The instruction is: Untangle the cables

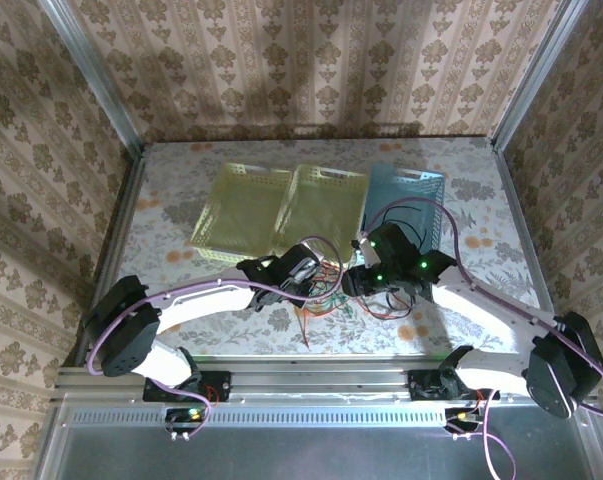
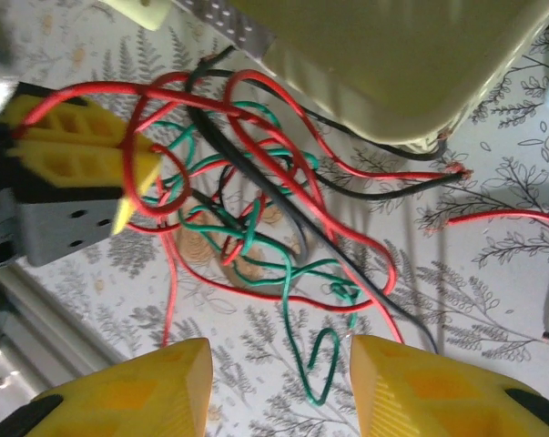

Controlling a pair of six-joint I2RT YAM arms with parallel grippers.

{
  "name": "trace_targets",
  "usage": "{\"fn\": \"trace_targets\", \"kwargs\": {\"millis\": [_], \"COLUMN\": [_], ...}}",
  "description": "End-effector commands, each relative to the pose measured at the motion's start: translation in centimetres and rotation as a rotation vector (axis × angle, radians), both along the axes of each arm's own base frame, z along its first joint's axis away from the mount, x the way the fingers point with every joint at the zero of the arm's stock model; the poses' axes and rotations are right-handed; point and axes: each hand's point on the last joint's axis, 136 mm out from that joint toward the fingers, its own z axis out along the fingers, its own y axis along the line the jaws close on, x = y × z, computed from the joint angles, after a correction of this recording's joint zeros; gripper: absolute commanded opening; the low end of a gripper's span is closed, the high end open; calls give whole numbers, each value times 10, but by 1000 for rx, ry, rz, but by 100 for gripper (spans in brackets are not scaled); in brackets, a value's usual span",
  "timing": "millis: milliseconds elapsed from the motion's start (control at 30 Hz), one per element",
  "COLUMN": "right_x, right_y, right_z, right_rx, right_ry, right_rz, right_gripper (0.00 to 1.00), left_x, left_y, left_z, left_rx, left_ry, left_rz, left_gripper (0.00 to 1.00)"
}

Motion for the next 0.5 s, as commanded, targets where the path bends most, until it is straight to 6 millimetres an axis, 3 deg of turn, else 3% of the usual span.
{"fn": "trace_targets", "kwargs": {"millis": [0, 233, 467], "right_x": [15, 6, -3], "right_y": [-8, -33, -25], "right_z": [-9, -34, -60], "right_rx": [-63, -91, -87], "right_ry": [-23, 36, 130], "right_rz": [-13, -81, -69], "right_gripper": [45, 43, 40], "left_x": [2, 1, 3], "left_y": [-13, -10, -13], "left_z": [14, 13, 15], "left_rx": [-38, -24, -29], "left_ry": [-20, -19, -25], "left_rz": [-30, -32, -39], "left_gripper": [0, 0, 0]}}
